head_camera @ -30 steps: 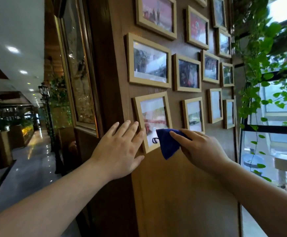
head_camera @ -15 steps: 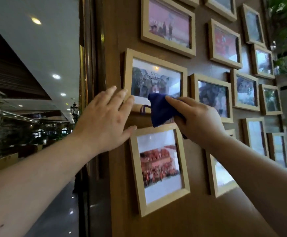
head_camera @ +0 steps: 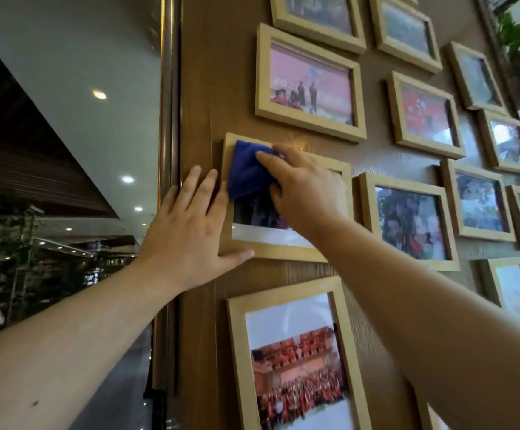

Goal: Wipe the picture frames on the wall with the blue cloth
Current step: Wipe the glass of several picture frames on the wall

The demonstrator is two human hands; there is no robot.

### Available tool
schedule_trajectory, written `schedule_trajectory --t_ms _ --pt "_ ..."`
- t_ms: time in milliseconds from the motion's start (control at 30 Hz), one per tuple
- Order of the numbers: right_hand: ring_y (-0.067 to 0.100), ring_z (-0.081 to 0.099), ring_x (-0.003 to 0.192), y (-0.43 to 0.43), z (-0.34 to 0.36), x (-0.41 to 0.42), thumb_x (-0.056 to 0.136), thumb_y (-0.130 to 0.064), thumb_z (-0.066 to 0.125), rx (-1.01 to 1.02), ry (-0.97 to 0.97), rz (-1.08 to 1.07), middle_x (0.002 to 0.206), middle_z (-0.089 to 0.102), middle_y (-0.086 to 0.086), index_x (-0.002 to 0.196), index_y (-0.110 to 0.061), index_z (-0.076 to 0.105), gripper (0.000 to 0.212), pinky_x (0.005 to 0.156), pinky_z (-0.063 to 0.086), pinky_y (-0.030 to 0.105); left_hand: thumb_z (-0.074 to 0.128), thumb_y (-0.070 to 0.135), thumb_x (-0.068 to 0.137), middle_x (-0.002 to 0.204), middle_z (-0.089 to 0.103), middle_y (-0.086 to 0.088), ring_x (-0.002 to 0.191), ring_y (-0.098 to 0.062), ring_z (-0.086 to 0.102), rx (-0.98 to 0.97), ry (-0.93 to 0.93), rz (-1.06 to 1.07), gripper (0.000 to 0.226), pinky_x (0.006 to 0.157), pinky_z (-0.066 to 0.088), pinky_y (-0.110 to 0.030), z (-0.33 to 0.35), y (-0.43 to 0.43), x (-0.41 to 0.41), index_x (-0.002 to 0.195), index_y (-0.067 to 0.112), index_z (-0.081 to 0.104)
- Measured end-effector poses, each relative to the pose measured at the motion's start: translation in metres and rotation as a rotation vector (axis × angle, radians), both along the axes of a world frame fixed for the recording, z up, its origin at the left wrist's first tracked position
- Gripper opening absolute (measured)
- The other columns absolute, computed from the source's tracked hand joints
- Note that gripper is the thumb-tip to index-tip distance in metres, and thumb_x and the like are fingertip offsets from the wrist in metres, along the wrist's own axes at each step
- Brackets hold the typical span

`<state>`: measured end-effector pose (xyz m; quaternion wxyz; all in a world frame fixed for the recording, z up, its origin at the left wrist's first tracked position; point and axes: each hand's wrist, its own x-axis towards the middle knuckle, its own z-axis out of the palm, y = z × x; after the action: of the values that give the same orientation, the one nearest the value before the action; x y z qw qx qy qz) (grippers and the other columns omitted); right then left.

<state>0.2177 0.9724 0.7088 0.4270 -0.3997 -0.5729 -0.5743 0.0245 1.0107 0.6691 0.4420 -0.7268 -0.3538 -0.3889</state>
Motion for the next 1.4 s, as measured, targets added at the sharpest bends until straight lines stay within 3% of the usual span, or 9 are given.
schedule_trajectory --t_ms 100,300,600,733,833,967,1233,1400 --pt "0.036 0.044 0.125 0.015 -0.017 -0.006 0.088 -0.024 0.059 0.006 -0.031 0.007 0.142 0.045 0.016 0.136 -0.020 0.047 0.050 0.080 0.050 0.051 0.025 0.086 0.074 0.159 0.024 -0.019 0.149 -0.033 0.009 0.026 -0.010 -0.036 0.109 0.116 0.025 -0.056 -0.001 0.008 -0.001 0.145 0.005 0.029" --pt "0.032 0.037 0.132 0.028 -0.025 0.023 0.089 -0.029 0.060 -0.001 -0.077 -0.076 0.148 0.037 0.013 0.141 -0.026 0.041 0.055 0.094 0.043 0.052 0.032 0.085 0.074 0.158 0.026 -0.016 0.149 -0.030 0.011 0.082 -0.042 -0.097 0.109 0.114 0.030 -0.054 -0.003 0.017 0.000 0.147 0.004 0.026" --pt "0.034 0.049 0.118 0.024 -0.022 0.059 0.087 -0.021 0.058 0.043 0.127 -0.057 0.138 0.051 0.013 0.132 -0.022 0.055 0.045 0.076 0.052 0.050 0.029 0.086 0.073 0.160 0.023 -0.013 0.150 -0.027 0.007 0.089 -0.065 -0.092 0.108 0.108 0.034 -0.052 -0.005 0.019 0.001 0.149 0.010 0.019" --pt "0.033 0.046 0.118 0.027 -0.030 0.014 0.087 -0.032 0.051 0.038 0.013 -0.019 0.138 0.047 0.013 0.135 -0.023 0.048 0.048 0.082 0.048 0.050 0.030 0.086 0.073 0.160 0.024 -0.013 0.150 -0.027 0.008 0.093 -0.061 -0.092 0.107 0.107 0.035 -0.052 -0.005 0.021 0.001 0.148 0.009 0.023" --pt "0.034 0.048 0.114 0.028 -0.032 -0.009 0.086 -0.030 0.054 0.034 -0.027 -0.011 0.134 0.050 0.015 0.132 -0.021 0.050 0.047 0.077 0.049 0.049 0.034 0.085 0.074 0.159 0.025 -0.014 0.149 -0.028 0.009 0.090 -0.056 -0.087 0.105 0.108 0.036 -0.052 -0.005 0.020 0.002 0.145 0.007 0.029" --pt "0.033 0.049 0.111 0.022 -0.036 0.019 0.085 -0.029 0.052 0.029 0.000 -0.099 0.133 0.050 0.013 0.133 -0.022 0.049 0.049 0.074 0.049 0.046 0.030 0.085 0.073 0.160 0.022 -0.013 0.150 -0.028 0.008 0.092 -0.058 -0.063 0.108 0.109 0.033 -0.053 -0.005 0.016 0.003 0.149 0.007 0.024" --pt "0.035 0.053 0.103 0.014 -0.032 0.069 0.077 -0.017 0.067 0.019 0.187 -0.196 0.126 0.056 0.011 0.125 -0.021 0.059 0.049 0.060 0.047 0.038 0.023 0.086 0.074 0.162 0.015 -0.012 0.150 -0.027 0.001 0.059 -0.054 -0.067 0.109 0.111 0.029 -0.054 -0.006 0.015 0.001 0.151 0.009 0.018" --pt "0.032 0.049 0.109 0.015 -0.041 0.021 0.083 -0.030 0.055 -0.009 0.028 -0.137 0.131 0.049 0.012 0.132 -0.022 0.049 0.050 0.069 0.050 0.043 0.028 0.084 0.074 0.161 0.018 -0.013 0.150 -0.028 0.004 0.073 -0.050 -0.069 0.108 0.111 0.030 -0.053 -0.006 0.015 0.001 0.150 0.007 0.021"
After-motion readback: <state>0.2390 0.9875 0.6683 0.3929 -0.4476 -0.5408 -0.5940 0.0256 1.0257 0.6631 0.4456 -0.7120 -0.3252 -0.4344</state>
